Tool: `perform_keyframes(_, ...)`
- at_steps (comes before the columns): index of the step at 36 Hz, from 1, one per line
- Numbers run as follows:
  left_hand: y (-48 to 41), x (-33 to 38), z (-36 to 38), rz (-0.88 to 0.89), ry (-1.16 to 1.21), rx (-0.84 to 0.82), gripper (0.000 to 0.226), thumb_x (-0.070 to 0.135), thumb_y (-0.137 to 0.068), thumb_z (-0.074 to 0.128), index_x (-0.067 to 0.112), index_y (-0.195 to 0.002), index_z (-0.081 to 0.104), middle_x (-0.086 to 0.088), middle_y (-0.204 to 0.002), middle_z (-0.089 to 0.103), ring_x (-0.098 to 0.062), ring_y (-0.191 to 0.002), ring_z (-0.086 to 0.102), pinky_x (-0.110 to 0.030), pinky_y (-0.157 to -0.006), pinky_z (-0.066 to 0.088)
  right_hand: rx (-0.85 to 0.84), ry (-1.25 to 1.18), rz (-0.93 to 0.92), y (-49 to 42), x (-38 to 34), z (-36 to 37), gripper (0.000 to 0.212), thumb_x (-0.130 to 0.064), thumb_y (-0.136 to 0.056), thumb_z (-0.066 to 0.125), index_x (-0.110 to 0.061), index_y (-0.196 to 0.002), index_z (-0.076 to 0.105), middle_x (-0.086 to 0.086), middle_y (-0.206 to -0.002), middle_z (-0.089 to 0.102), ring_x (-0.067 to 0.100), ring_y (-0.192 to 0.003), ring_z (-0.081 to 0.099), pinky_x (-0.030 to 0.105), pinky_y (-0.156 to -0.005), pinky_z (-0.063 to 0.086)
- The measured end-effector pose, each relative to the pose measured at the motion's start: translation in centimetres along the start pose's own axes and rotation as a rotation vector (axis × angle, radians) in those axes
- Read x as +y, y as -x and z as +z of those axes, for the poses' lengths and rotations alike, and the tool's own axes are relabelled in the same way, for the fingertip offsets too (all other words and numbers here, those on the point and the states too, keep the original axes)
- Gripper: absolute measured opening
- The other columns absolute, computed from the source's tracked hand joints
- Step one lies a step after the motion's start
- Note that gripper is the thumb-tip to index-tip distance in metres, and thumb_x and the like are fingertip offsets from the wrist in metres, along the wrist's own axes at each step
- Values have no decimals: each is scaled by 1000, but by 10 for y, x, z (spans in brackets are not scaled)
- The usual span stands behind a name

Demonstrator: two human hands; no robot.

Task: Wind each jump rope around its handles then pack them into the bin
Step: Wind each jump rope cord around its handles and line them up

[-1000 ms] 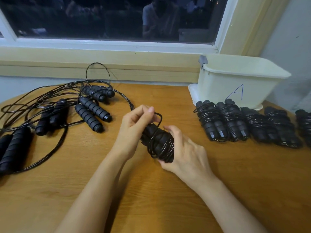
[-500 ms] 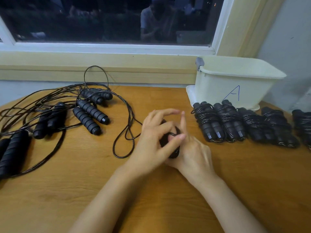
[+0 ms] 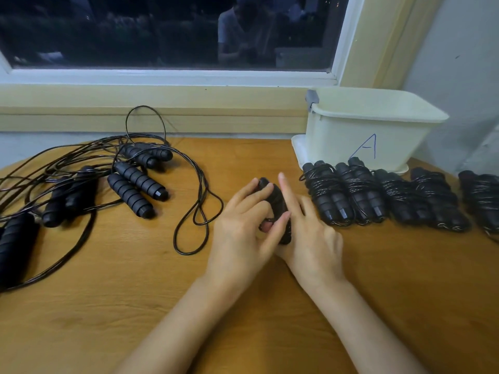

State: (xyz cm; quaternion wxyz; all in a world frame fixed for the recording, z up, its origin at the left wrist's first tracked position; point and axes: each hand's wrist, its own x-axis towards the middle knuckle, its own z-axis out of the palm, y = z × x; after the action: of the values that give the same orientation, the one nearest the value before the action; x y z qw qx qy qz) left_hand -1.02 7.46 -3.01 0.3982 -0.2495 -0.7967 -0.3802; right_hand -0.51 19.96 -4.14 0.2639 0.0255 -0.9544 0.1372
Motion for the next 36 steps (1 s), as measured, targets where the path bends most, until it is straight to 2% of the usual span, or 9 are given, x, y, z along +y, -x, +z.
perform_keyframes(5, -2, 11, 1, -150, -66, -27, 33, 31, -89, 66, 11, -66, 57, 0, -102, 71, -14, -118, 52, -32, -97, 43, 22, 29, -8, -3, -5, 5, 110, -54, -70, 74, -17, -156, 17, 2, -98, 65, 21, -49, 60, 21, -38, 26)
perform_keyframes(8, -14, 8, -6, -459, 209, 13, 33, 28, -90, 70, 4, -68, 63, 1, -109, 68, -6, -105, 60, -29, -90, 49, 0, 89, 5, -5, -6, 8, 144, -46, -40, 95, -9, -154, 15, 3, -91, 67, 20, -49, 59, 22, -39, 29)
perform_keyframes(15, -41, 5, -19, -707, 528, 14, 34, 24, -91, 68, -3, -71, 62, -16, -80, 70, -24, -84, 67, -19, -72, 53, -56, 87, -27, -6, -11, 12, 152, -45, -24, 98, -4, -151, 24, 2, -79, 69, 18, -46, 58, 19, -39, 30)
perform_keyframes(17, -37, 8, -17, -600, 453, -13, 30, 19, -90, 71, -2, -69, 65, -8, -74, 72, -14, -80, 70, -22, -72, 55, -108, 51, 29, -10, -13, 5, 149, -46, -35, 97, -6, -153, 15, 2, -81, 70, 18, -48, 60, 20, -42, 25)
perform_keyframes(22, -7, 15, -10, -299, 266, -38, 35, 29, -85, 68, 4, -62, 60, 4, -88, 74, 3, -102, 66, -19, -86, 51, -207, -45, 73, -13, -3, -16, 114, -60, -89, 58, -25, -144, -35, 0, -135, 58, 26, -94, 68, 32, -63, 40)
perform_keyframes(27, 11, 17, -13, -171, 171, -71, 28, 35, -88, 66, 15, -69, 61, 5, -121, 67, -3, -122, 56, -25, -100, 46, -300, -176, 181, -10, -3, -28, 116, -64, -80, 63, -32, -155, -19, 8, -132, 61, 35, -108, 63, 37, -80, 47)
perform_keyframes(31, 12, 20, -15, -432, 237, -114, 30, 54, -83, 61, 27, -72, 59, 7, -155, 35, -10, -148, 17, -19, -111, 17, -263, -372, 215, -6, -1, -33, 110, -67, -70, 70, -42, -155, 6, -3, -118, 68, 24, -113, 62, 34, -89, 46)
perform_keyframes(34, 6, 26, -21, -589, 574, -165, 41, 48, -81, 65, 8, -74, 59, 5, -123, 65, -9, -137, 41, -20, -106, 34, -287, -535, 225, -1, -2, -34, 92, -54, -66, 81, -47, -142, 30, -21, -104, 64, 15, -106, 63, 33, -89, 50)
perform_keyframes(36, -1, 28, -22, -668, 732, -153, 43, 36, -84, 69, -3, -72, 55, -13, -96, 65, -27, -101, 62, -38, -88, 48, -321, -699, 272, 3, -2, -35, 83, -47, -57, 86, -52, -126, 41, -24, -97, 64, 9, -101, 64, 34, -87, 52)
